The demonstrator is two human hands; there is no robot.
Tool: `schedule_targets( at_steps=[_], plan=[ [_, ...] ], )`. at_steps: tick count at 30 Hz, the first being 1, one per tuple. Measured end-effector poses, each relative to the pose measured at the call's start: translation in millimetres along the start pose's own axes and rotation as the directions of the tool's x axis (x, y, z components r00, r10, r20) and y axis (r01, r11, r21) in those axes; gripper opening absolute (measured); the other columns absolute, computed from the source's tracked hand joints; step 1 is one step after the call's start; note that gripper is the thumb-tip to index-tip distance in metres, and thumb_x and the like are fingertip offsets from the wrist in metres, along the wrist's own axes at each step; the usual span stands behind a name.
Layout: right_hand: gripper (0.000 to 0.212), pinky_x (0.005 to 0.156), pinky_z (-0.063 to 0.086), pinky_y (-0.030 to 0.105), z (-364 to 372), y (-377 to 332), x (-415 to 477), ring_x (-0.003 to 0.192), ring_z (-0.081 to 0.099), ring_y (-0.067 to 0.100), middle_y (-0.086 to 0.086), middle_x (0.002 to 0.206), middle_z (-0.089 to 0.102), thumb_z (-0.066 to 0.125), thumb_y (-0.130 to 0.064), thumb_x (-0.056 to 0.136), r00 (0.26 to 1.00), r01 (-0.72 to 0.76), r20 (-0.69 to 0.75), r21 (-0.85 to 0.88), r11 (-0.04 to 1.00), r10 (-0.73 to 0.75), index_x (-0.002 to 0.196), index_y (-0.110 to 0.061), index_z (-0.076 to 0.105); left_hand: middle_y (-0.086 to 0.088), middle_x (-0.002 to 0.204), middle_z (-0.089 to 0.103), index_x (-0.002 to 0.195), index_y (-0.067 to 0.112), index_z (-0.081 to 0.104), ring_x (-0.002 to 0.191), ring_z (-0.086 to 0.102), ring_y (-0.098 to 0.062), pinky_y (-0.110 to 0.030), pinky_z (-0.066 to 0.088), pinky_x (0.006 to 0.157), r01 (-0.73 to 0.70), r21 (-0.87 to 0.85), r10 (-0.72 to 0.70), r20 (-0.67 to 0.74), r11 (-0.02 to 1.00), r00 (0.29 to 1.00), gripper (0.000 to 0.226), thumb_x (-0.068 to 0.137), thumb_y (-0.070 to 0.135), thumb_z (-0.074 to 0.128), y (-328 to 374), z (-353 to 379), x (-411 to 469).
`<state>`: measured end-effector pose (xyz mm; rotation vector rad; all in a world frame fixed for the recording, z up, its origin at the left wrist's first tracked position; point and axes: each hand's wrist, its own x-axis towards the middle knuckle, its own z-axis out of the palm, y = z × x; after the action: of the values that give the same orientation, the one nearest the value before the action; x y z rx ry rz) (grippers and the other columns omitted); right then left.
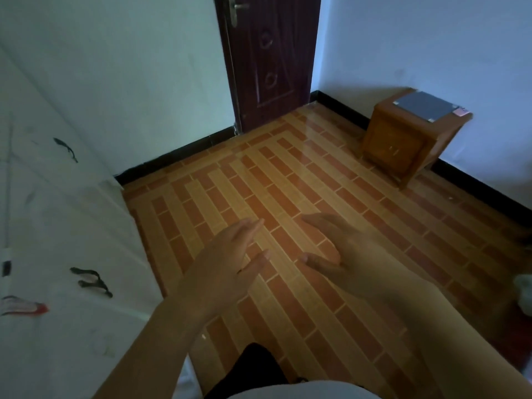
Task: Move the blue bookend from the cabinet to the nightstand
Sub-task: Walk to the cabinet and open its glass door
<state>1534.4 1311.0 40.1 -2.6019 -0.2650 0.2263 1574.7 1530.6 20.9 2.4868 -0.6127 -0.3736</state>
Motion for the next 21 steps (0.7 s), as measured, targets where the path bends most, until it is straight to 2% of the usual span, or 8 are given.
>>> schedule_targets(
  at_steps=[4, 6, 8, 12, 15, 18, 21],
  plan=[
    [0.070, 0.104, 0.032, 0.028, -4, 10, 62, 0.134, 0.027, 0.009, -0.013, 0.150, 0.021, 0.035, -0.067, 0.077, 0.999, 0.037, 0.035, 0.028, 0.999, -0.038, 0.139, -0.042, 0.015, 0.013, 0.153, 0.016, 0.143, 0.036, 0.016, 0.134, 0.012, 0.004, -0.023, 0.014, 0.108, 0.041, -0.027, -0.041, -0.016, 0.999, 0.999, 0.062, 0.088, 0.061, 0.030, -28, -18, 42],
    [0.070, 0.101, 0.035, 0.025, -9, 14, 99, 0.130, 0.032, 0.008, -0.015, 0.150, 0.021, 0.036, -0.065, 0.078, 0.997, 0.049, 0.062, 0.029, 0.998, -0.051, 0.140, -0.041, 0.016, 0.014, 0.152, 0.017, 0.143, 0.037, 0.016, 0.134, 0.013, 0.004, -0.023, 0.014, 0.108, 0.052, -0.040, -0.053, -0.033, 0.998, 0.998, 0.062, 0.088, 0.061, 0.031, -42, -31, 72],
    [0.067, 0.097, 0.034, 0.021, -16, 17, 141, 0.127, 0.036, 0.006, -0.017, 0.149, 0.022, 0.041, -0.062, 0.081, 0.995, 0.075, 0.059, 0.019, 0.997, -0.076, 0.140, -0.041, 0.017, 0.014, 0.152, 0.018, 0.143, 0.037, 0.016, 0.137, 0.014, 0.000, -0.025, 0.015, 0.108, 0.061, -0.032, -0.063, -0.053, 0.998, 0.997, 0.061, 0.089, 0.059, 0.032, -57, -49, 105],
    [0.066, 0.097, 0.026, 0.020, -36, 15, 239, 0.129, 0.033, 0.005, -0.016, 0.148, 0.024, 0.044, -0.059, 0.082, 0.994, 0.110, 0.021, -0.005, 0.994, -0.110, 0.140, -0.039, 0.019, 0.014, 0.152, 0.019, 0.143, 0.038, 0.016, 0.137, 0.018, -0.004, -0.029, 0.020, 0.108, 0.088, -0.009, -0.089, -0.110, 0.996, 0.990, 0.061, 0.087, 0.056, 0.031, -83, -100, 173],
    [0.064, 0.097, 0.025, 0.021, -54, 4, 308, 0.129, 0.031, 0.004, -0.019, 0.148, 0.024, 0.046, -0.058, 0.083, 0.989, 0.149, 0.008, -0.021, 0.989, -0.149, 0.138, -0.042, 0.018, 0.014, 0.152, 0.018, 0.142, 0.040, 0.014, 0.138, 0.017, -0.006, -0.038, 0.022, 0.113, 0.127, -0.007, -0.126, -0.132, 0.992, 0.983, 0.063, 0.084, 0.062, 0.028, -105, -146, 214],
    [0.063, 0.094, 0.029, 0.021, -70, -9, 367, 0.122, 0.037, 0.002, -0.020, 0.148, 0.023, 0.045, -0.058, 0.083, 0.977, 0.214, 0.000, -0.030, 0.976, -0.214, 0.138, -0.044, 0.017, 0.015, 0.152, 0.018, 0.141, 0.040, 0.015, 0.139, 0.019, -0.008, -0.043, 0.023, 0.113, 0.138, 0.032, -0.129, -0.198, 0.990, 0.972, 0.069, 0.080, 0.070, 0.023, -134, -187, 248],
    [0.063, 0.093, 0.024, 0.019, -81, -18, 416, 0.118, 0.027, -0.006, -0.018, 0.147, 0.025, 0.045, -0.057, 0.082, 0.966, 0.260, -0.001, -0.020, 0.965, -0.260, 0.138, -0.042, 0.019, 0.014, 0.152, 0.020, 0.142, 0.038, 0.019, 0.138, 0.019, -0.006, -0.044, 0.025, 0.112, 0.154, 0.046, -0.137, -0.256, 0.987, 0.957, 0.069, 0.080, 0.068, 0.022, -155, -220, 273]
  ],
)
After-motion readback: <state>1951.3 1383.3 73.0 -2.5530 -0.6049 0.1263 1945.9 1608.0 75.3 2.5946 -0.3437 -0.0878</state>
